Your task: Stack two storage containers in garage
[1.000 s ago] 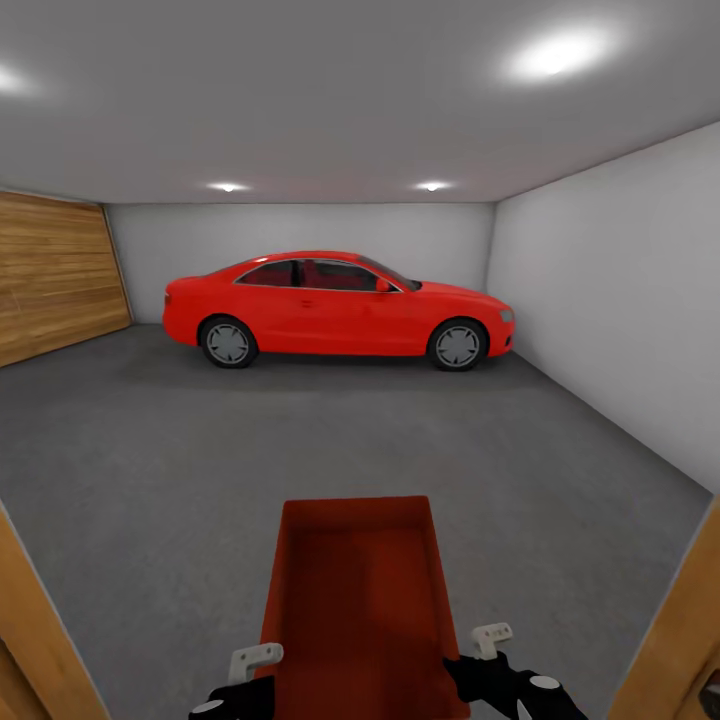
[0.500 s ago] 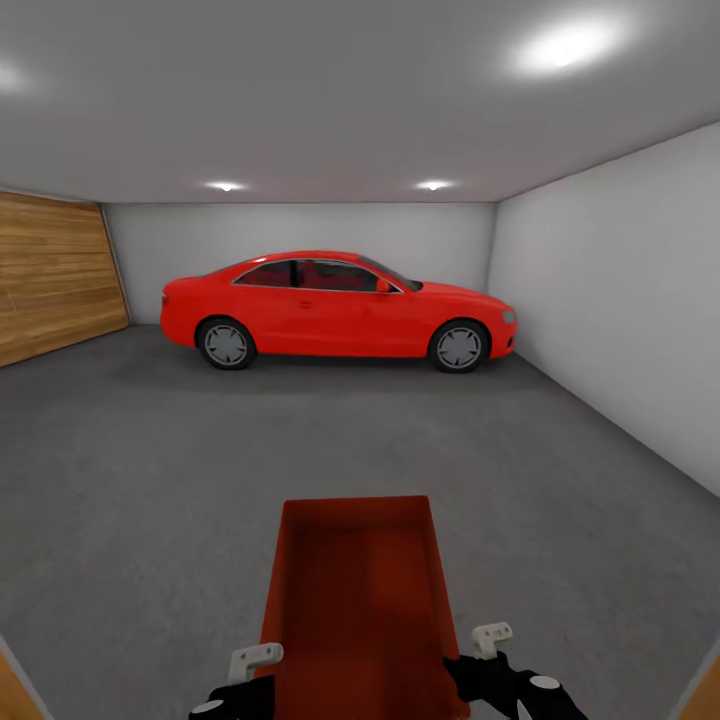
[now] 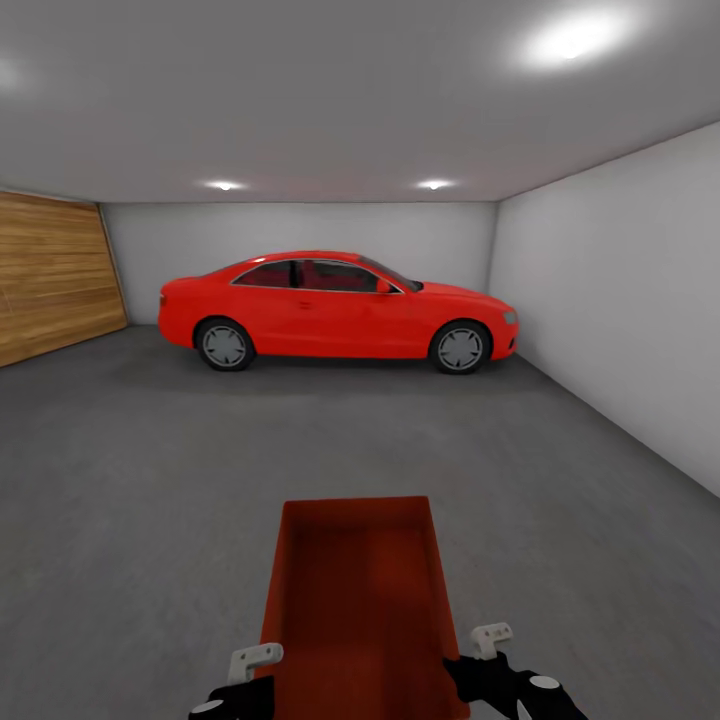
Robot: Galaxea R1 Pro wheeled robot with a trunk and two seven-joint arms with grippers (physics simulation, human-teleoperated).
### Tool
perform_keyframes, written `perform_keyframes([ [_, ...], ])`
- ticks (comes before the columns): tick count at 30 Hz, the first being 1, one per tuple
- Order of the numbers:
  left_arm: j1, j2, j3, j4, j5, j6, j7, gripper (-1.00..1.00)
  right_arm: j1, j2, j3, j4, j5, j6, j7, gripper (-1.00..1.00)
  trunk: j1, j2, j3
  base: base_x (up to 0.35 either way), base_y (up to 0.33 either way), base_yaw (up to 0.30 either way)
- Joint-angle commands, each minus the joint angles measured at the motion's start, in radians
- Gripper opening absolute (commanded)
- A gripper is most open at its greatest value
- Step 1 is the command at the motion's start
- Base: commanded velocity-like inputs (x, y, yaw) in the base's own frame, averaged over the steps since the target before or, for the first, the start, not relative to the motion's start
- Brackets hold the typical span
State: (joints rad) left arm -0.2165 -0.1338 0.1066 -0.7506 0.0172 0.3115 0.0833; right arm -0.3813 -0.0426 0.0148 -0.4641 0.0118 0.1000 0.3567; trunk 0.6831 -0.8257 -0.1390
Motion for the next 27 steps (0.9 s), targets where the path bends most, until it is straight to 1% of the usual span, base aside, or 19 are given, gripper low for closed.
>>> perform_keyframes([
  [1, 0.000, -0.002, -0.002, -0.003, -0.040, -0.049, 0.009, -1.00, -0.001, 0.009, -0.006, 0.001, -0.029, 0.007, 0.041, -1.00, 0.001, -0.001, -0.002, 0.130, 0.000, 0.000],
  [18, 0.000, -0.003, -0.002, -0.003, -0.039, -0.050, 0.009, -1.00, -0.001, 0.009, -0.006, 0.001, -0.031, 0.007, 0.039, -1.00, 0.001, -0.001, -0.002, 0.005, 0.000, 0.000],
  [27, 0.000, -0.003, -0.002, -0.003, -0.039, -0.050, 0.009, -1.00, -0.001, 0.009, -0.007, 0.001, -0.032, 0.007, 0.039, -1.00, 0.001, -0.001, -0.002, 0.016, 0.041, 0.000],
])
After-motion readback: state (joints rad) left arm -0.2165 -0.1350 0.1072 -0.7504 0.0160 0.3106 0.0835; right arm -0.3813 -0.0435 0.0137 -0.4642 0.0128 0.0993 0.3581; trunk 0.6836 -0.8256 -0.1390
